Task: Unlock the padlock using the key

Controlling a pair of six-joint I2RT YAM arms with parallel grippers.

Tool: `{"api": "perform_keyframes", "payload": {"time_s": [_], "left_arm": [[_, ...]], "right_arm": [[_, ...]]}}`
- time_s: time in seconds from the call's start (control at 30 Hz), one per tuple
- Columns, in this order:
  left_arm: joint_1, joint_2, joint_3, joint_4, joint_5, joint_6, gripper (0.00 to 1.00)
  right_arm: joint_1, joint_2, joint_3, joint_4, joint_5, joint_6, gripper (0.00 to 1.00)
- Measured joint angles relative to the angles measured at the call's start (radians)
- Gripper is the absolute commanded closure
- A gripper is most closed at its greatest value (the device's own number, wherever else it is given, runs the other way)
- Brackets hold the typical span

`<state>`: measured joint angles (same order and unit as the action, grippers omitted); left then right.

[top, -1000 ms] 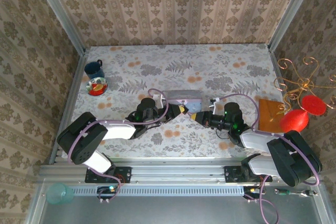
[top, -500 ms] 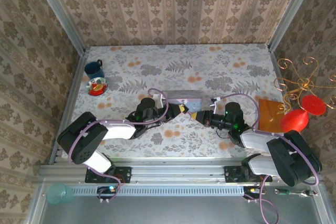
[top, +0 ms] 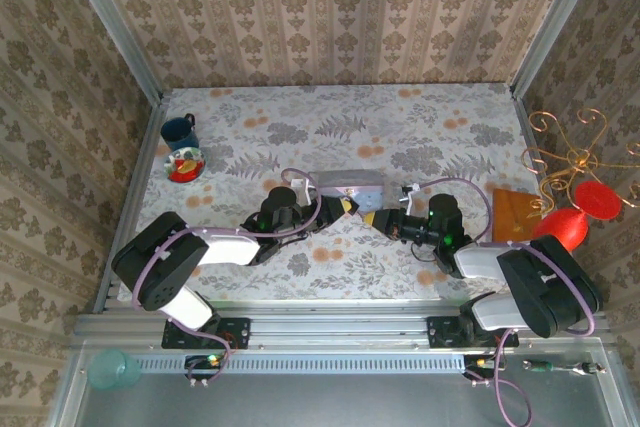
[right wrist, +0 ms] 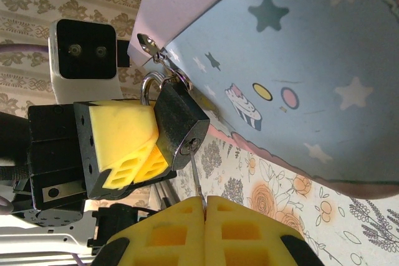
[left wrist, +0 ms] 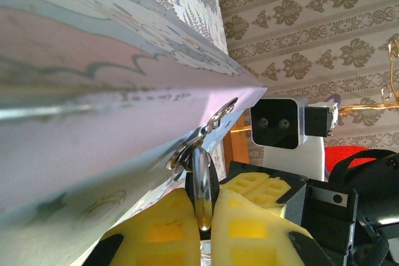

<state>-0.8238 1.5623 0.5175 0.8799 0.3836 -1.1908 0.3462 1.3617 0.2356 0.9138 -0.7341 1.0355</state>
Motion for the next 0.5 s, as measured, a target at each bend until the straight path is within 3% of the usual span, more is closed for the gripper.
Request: {"api": "perform_keyframes", "payload": {"time_s": [0.13, 0.5], "left_arm": [[-0.001, 0.003, 0.000, 0.004, -0.003, -0.003, 0.99], [-0.007, 0.003, 0.000, -0.002, -0.002, -0.002, 0.86]], "right_arm": [[-0.004, 0.000, -0.001, 0.001, 0.000, -0.011, 1.00], [-0.003, -0.019, -0.019, 0.004, 0.000, -0.019, 1.00]]}}
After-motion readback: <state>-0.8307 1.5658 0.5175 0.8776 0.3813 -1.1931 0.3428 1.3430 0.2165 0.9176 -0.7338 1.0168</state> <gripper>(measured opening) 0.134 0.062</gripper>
